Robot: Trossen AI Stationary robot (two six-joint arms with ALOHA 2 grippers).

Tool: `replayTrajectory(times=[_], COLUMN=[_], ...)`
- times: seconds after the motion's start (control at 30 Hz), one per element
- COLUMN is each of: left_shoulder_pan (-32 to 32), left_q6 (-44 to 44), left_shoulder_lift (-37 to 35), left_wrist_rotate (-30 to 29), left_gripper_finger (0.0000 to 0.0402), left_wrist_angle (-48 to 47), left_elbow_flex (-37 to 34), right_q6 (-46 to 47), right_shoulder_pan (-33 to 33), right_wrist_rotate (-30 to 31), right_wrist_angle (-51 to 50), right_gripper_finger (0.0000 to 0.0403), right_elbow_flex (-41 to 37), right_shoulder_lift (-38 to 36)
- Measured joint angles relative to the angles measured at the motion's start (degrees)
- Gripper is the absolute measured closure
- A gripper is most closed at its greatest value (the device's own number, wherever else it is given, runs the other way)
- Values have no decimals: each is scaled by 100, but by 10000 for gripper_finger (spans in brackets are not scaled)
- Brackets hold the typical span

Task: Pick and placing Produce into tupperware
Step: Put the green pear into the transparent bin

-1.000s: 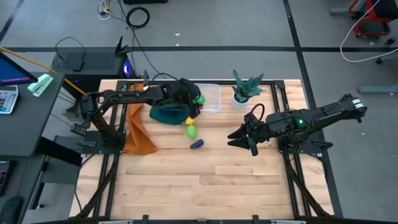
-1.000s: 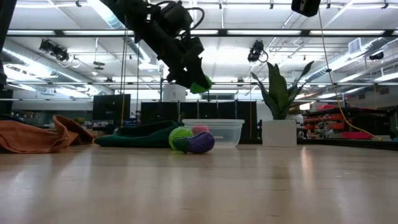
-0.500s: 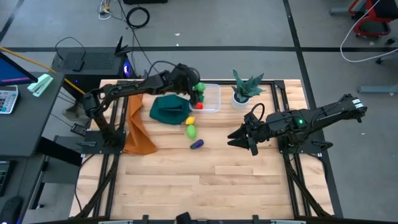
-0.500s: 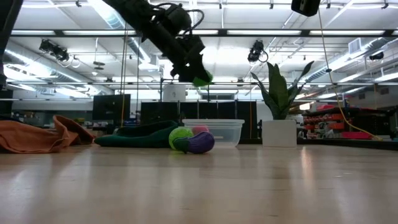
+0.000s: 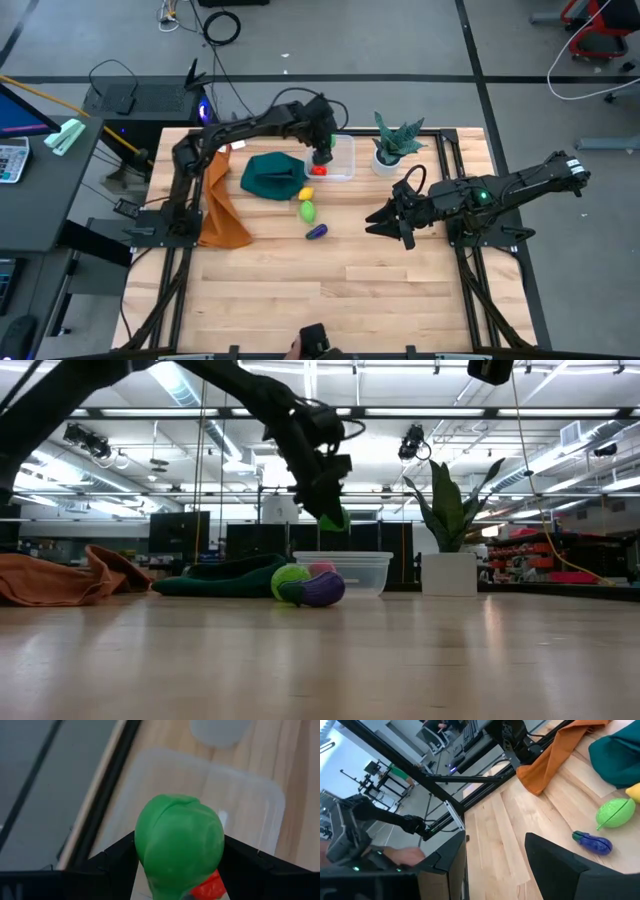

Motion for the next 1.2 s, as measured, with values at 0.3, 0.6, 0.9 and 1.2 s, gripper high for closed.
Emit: replayTrajectory(times=[0.3,0.6,0.9,1.2], left_shoulder_pan=[43,107,127,76], left_q6=[-282,-562,-609,-603], left_shoulder_lift=[388,538,668,828], left_wrist_rotate=[-108,-157,-120,-15], left_gripper_finger=[155,155,156,156], left_wrist_angle=[-80,-96,-300,-437], left_elbow_flex=[35,33,33,26], right_q6=[24,63,99,103], right_shoulder_pan=[0,0,0,0], right_wrist_rotate=[33,37,39,44], right_wrist_angle=[15,19,25,29], right_gripper_finger=[236,236,236,236], right_elbow_flex=[0,0,0,0], right_shoulder_lift=[0,0,2,2])
